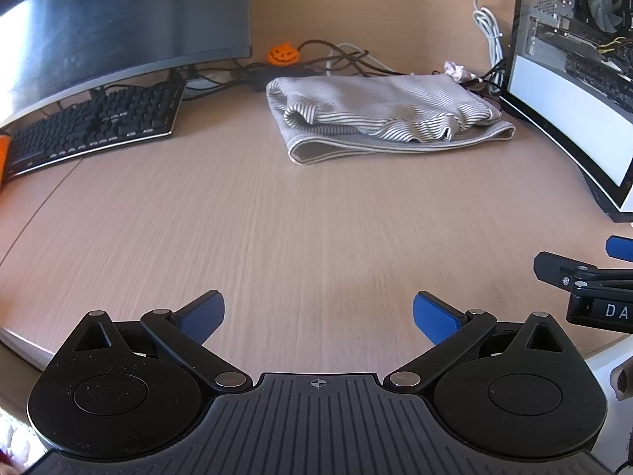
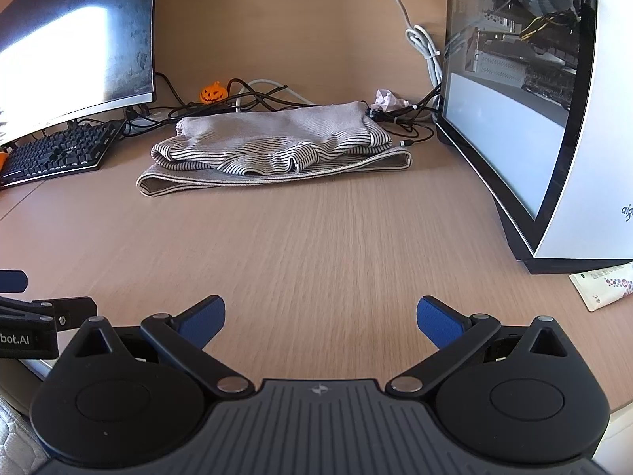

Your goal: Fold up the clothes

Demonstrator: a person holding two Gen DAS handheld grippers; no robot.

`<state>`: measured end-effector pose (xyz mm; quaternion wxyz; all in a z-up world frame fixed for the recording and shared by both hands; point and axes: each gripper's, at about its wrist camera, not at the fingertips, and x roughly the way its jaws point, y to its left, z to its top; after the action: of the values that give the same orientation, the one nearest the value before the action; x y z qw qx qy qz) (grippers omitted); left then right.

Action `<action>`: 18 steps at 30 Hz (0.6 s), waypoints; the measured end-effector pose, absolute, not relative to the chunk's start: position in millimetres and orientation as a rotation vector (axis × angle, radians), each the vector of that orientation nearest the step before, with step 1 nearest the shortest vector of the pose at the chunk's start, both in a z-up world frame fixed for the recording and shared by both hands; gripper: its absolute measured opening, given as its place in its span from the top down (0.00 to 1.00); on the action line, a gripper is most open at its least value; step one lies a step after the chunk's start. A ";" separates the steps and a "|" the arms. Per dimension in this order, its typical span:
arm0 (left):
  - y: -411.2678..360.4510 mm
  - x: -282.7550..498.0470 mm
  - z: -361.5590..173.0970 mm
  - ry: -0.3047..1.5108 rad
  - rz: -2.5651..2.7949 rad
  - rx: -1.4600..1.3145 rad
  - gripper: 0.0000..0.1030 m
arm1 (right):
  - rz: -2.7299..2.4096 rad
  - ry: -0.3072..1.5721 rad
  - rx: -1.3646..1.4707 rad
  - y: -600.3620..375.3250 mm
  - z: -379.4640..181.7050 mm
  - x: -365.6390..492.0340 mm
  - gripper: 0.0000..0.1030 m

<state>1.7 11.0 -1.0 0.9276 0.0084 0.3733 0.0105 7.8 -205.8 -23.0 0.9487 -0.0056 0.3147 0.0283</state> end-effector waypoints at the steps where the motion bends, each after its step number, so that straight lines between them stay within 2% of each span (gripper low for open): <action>1: 11.3 2.6 -1.3 0.767 0.023 0.018 0.00 | 0.056 0.642 -0.013 -205.7 -23.4 8.1 0.00; 13: 15.8 26.2 4.3 0.787 -0.014 0.048 0.00 | 0.017 0.666 -0.054 -203.4 -21.8 20.5 0.00; 18: 26.7 54.7 11.9 0.789 -0.069 0.045 0.00 | -0.002 0.651 -0.071 -202.3 -8.1 50.3 0.00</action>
<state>54.7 26.7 11.9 0.9224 0.0217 0.3841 -0.0338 50.3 -202.3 -8.1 0.9468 -0.0351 0.3199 -0.0012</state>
